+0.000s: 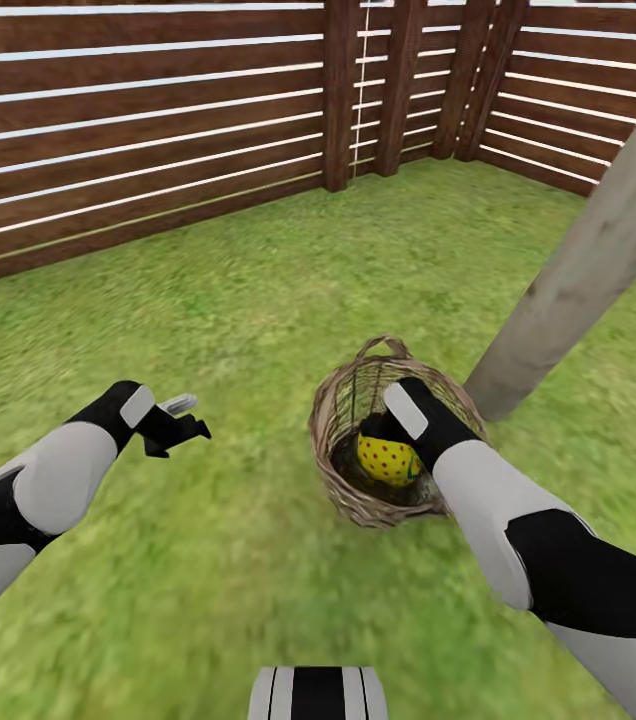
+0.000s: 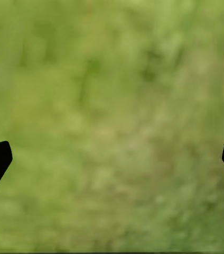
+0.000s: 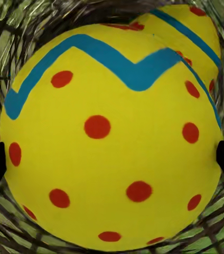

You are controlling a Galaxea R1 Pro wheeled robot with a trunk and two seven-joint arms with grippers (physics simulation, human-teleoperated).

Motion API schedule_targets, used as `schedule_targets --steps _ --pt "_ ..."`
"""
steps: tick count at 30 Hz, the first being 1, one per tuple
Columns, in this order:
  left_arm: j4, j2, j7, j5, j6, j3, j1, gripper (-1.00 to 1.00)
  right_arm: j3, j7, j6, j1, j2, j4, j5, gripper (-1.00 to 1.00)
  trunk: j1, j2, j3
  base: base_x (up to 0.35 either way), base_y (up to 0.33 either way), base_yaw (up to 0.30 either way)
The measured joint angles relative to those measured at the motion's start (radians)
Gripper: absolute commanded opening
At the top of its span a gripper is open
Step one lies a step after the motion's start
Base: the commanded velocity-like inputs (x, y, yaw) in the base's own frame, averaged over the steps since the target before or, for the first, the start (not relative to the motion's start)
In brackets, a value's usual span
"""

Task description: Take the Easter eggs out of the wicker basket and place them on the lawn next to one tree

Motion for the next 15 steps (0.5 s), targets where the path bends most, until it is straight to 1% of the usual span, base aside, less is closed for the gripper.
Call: schedule_targets --steps 2,3,5,7,9,15 --pt "0.024 -0.001 0.000 0.000 -0.023 0.000 0.000 1.00 0.000 0.000 -0.037 0.000 -0.011 -0.002 0.002 -1.00 -0.001 0.000 0.008 0.000 0.000 0.000" --pt "0.032 -0.001 0.000 0.000 -0.032 0.000 0.000 1.00 0.000 0.001 -0.047 0.000 -0.022 -0.003 0.007 -1.00 -0.001 0.001 0.012 -0.062 0.000 0.000" --pt "0.036 -0.002 0.000 0.002 -0.037 0.000 0.000 1.00 0.001 0.000 -0.053 0.000 -0.029 -0.008 0.006 -1.00 -0.002 0.001 0.019 -0.229 0.000 0.000" --pt "0.037 -0.002 -0.001 0.012 -0.038 0.000 0.000 1.00 0.003 -0.001 -0.054 0.000 -0.031 -0.055 0.007 -1.00 -0.003 0.002 0.027 -0.247 0.000 0.000" --pt "0.037 -0.001 -0.002 0.015 -0.038 0.000 0.000 1.00 0.005 -0.004 -0.050 0.000 -0.031 -0.105 0.006 -1.00 -0.004 0.002 0.035 -0.084 0.000 0.000" --pt "0.039 -0.001 -0.003 0.015 -0.039 -0.001 0.000 1.00 0.007 -0.007 -0.047 0.000 -0.031 -0.158 0.008 -1.00 -0.007 0.003 0.058 -0.010 0.000 0.000"
